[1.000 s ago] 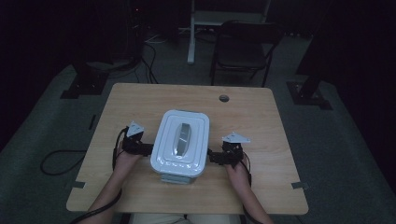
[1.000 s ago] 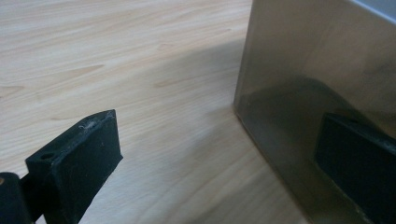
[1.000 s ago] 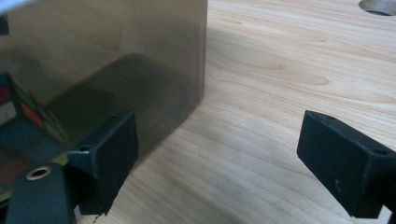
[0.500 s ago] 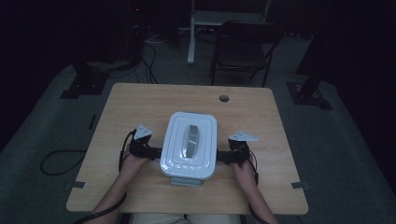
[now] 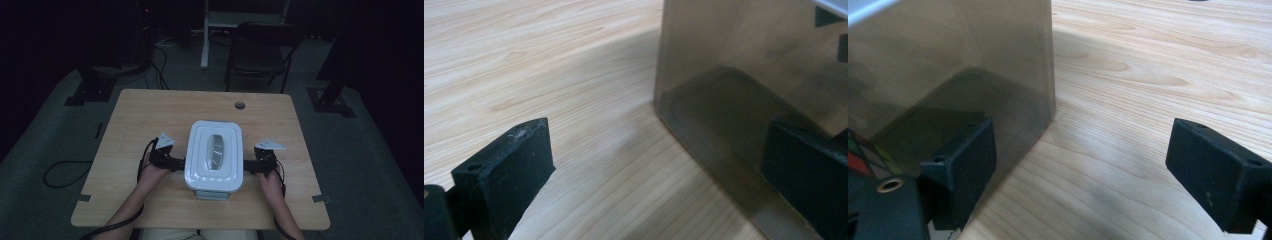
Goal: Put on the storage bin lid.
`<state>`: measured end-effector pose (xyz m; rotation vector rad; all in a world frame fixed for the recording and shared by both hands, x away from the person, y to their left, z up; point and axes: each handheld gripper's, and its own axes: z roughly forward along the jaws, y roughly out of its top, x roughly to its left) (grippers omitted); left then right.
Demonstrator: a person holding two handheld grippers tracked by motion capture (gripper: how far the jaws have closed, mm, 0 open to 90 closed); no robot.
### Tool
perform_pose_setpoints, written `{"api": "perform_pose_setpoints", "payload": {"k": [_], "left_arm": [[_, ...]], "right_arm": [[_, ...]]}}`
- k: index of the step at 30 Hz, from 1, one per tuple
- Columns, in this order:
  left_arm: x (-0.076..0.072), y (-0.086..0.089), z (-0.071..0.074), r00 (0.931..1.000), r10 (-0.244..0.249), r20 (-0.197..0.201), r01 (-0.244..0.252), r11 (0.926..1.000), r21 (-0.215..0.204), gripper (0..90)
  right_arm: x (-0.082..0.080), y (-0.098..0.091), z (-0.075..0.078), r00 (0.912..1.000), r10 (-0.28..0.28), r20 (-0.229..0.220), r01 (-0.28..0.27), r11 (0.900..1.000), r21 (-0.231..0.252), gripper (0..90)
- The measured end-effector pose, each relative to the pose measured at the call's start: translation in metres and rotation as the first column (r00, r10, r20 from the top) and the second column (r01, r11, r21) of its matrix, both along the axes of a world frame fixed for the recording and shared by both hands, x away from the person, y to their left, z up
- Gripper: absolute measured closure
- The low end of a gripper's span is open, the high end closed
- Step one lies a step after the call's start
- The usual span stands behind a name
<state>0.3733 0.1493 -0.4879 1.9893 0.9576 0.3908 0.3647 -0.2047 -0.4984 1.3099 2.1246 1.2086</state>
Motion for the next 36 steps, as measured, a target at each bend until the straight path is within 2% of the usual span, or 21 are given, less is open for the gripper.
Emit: {"api": "perform_pose_setpoints", "payload": {"k": [7,17,20,22,24,36], "left_arm": [[0.001,-0.019,0.001,0.9991,-0.043,0.001,0.043,0.9990,0.009,1.4],[0.003,-0.032,0.002,0.9980,-0.063,0.003,0.063,0.9978,0.021,1.5],[0.002,-0.033,0.002,0.9975,-0.071,0.005,0.071,0.9973,0.019,1.5],[0.001,-0.031,0.002,0.9975,-0.067,0.020,0.068,0.9977,-0.002,1.5],[0.002,-0.029,0.003,0.9977,-0.058,0.036,0.057,0.9983,0.011,1.5],[0.004,-0.014,0.003,0.9990,-0.039,0.023,0.039,0.9992,0.012,1.5]], "right_arm": [[0.002,-0.019,0.000,0.9994,-0.036,0.000,0.036,0.9993,0.009,12.7],[-0.001,-0.032,0.000,0.9979,-0.065,-0.001,0.065,0.9978,0.005,12.7],[-0.001,-0.034,-0.001,0.9977,-0.068,0.000,0.068,0.9977,0.003,12.6],[-0.001,-0.035,-0.001,0.9975,-0.070,0.006,0.070,0.9975,0.001,12.6],[-0.001,-0.035,-0.001,0.9972,-0.074,0.007,0.074,0.9973,0.001,12.6],[-0.006,-0.041,-0.002,0.9960,-0.088,0.013,0.088,0.9960,-0.015,12.6]]}}
